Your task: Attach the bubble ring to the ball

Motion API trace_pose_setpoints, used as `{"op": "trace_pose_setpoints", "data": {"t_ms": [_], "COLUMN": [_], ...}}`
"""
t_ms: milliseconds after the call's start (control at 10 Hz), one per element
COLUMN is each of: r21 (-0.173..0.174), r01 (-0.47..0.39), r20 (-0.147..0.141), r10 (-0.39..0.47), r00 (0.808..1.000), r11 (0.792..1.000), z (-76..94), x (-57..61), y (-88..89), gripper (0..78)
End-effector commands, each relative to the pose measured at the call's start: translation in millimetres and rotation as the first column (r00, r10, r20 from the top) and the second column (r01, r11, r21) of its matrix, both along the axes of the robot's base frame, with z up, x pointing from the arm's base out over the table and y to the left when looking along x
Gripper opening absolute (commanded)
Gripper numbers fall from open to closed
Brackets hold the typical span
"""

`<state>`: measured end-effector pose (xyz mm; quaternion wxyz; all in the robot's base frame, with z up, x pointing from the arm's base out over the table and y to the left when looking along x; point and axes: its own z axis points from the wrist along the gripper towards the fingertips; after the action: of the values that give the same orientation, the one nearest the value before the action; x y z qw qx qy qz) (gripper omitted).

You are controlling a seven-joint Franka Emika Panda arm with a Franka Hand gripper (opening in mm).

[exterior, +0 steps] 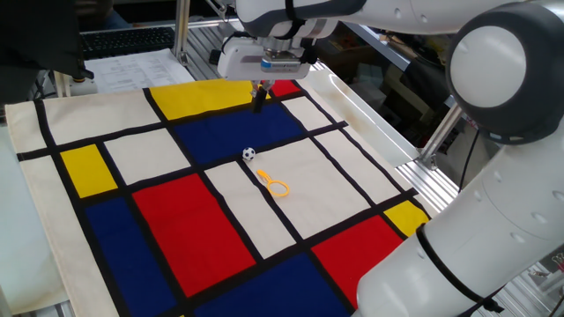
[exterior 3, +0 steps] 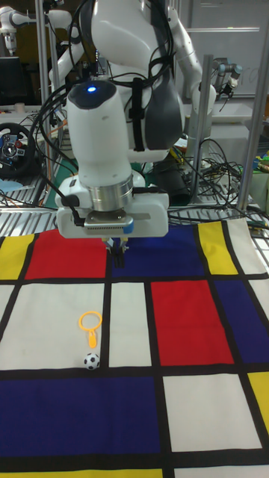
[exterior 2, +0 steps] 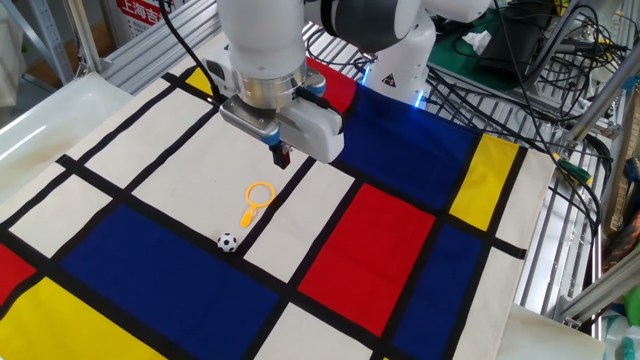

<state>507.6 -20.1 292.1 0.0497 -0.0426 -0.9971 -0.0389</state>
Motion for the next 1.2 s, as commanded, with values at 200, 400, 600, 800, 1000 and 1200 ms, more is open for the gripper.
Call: {"op": "trace_pose_setpoints", "data": {"t_ms": [200,400,600,800,1000,1200], "r21": [-0.005,-0.025,-0.065,-0.066,-0.053,-0.05], "r01": [-0.013,0.071,0.157,0.191,0.151,0.143], "r20": [0.026,0.037,0.029,0.014,0.008,0.005], "r10": [0.013,-0.07,-0.156,-0.19,-0.15,-0.143], "r00": [1.0,0.997,0.987,0.982,0.989,0.99], "r11": [1.0,0.997,0.985,0.979,0.987,0.988], "z": [1.5,1.5,1.5,1.5,1.5,1.5], "x": [0.6,0.6,0.6,0.6,0.6,0.6], "y": [-0.3,-0.3,-0.3,-0.3,-0.3,-0.3], "gripper": [0.0,0.0,0.0,0.0,0.0,0.0]}}
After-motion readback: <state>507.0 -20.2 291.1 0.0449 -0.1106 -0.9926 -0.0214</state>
